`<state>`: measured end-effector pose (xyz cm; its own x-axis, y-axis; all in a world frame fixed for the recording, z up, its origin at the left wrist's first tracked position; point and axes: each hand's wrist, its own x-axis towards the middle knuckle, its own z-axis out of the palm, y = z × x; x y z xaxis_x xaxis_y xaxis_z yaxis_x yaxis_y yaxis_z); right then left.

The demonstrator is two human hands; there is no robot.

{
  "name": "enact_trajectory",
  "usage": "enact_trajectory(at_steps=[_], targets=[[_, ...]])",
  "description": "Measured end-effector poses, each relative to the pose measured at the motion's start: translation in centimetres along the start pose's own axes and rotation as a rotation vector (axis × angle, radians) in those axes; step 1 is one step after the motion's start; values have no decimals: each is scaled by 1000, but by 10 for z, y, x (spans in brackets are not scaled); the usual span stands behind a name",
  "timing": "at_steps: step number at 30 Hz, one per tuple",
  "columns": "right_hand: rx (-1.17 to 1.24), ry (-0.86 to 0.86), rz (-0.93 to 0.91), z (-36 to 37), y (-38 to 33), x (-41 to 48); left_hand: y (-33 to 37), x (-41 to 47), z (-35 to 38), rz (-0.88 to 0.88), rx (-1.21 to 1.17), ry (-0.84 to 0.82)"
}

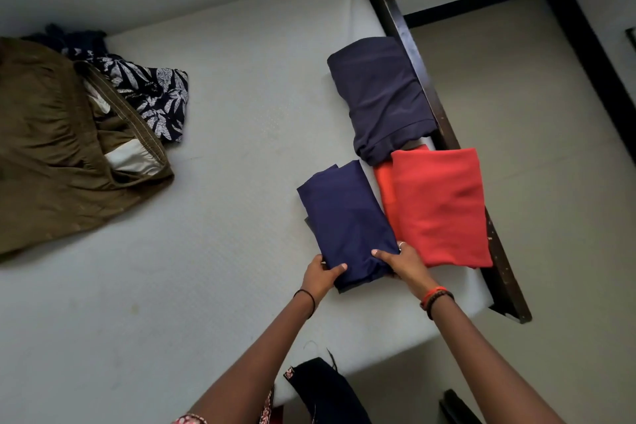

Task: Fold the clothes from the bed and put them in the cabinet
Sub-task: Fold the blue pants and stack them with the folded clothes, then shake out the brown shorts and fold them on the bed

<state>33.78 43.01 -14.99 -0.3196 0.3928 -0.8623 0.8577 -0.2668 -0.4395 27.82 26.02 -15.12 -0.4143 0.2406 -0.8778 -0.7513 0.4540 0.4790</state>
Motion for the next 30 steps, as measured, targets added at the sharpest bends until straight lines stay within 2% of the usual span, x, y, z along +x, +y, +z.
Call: enact_trajectory(at_steps=[3, 7, 11, 13, 16, 20, 24, 27, 30], targets=[[-172, 122, -23, 1, 8, 2, 2, 2, -5, 18, 178, -35], [-369, 187, -72, -1, 1, -30, 3, -5, -24, 9, 397, -123], [-610, 301, -283, 0, -10, -72, 0, -16, -56, -22, 536, -192], [-641, 285, -407, 8, -25, -85, 5, -22, -83, 23, 499, -170], [-651, 173, -484, 33, -54, -91, 16, -28, -133, 134, 418, -15], [-741, 20, -635, 95, -97, -74, 32, -18, -217, 308, 557, 380], [-919, -126, -814, 179, -138, -45, 65, -6, -286, 451, 632, 654], [-1031, -193, -914, 242, -170, -33, 86, 13, -317, 484, 708, 683], [-1080, -242, -957, 296, -196, -34, 96, 34, -333, 432, 732, 572]])
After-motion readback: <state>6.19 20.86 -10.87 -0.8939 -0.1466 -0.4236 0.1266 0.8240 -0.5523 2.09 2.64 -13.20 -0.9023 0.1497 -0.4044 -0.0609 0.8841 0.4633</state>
